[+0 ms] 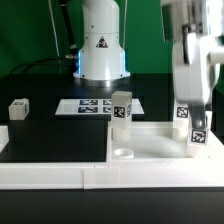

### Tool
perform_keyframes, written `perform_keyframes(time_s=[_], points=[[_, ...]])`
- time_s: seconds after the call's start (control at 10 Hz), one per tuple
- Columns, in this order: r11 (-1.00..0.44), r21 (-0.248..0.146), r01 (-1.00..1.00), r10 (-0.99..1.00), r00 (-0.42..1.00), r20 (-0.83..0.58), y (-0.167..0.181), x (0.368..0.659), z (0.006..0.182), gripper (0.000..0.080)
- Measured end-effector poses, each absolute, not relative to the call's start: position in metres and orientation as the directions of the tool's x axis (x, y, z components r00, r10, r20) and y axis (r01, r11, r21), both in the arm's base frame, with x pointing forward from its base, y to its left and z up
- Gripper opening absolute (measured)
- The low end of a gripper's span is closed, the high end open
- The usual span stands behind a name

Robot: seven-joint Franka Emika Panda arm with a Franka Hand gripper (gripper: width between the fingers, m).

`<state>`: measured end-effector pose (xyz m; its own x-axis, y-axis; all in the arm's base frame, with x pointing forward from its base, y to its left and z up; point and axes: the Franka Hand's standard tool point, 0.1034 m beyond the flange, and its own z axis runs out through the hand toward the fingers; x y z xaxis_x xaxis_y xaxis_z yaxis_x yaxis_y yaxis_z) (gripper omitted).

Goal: Assemble square table

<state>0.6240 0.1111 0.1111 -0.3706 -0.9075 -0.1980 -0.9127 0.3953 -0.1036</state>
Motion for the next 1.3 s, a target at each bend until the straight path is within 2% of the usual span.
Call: perform_keyframes(time_s=[0.1,0.3,0.4,1.2,1.3], points=[[0.380,-0.122,-0.917,-0.913,-0.350,-0.211,0.104,0.622,0.130,0.0648],[0.362,-0.141,-0.922,-0.920,-0.329,-0.212,0.088,0.623,0.146,0.0649],[0.353,-0.135,-0.926,-0.924,-0.322,-0.205,0.093,0.621,0.139,0.0649],[0.350,-0.135,-0.927,-0.925,-0.320,-0.204,0.094,0.621,0.138,0.0649],[0.321,-0.145,-0.936,-0.936,-0.290,-0.199,0.092,0.619,0.138,0.0649]])
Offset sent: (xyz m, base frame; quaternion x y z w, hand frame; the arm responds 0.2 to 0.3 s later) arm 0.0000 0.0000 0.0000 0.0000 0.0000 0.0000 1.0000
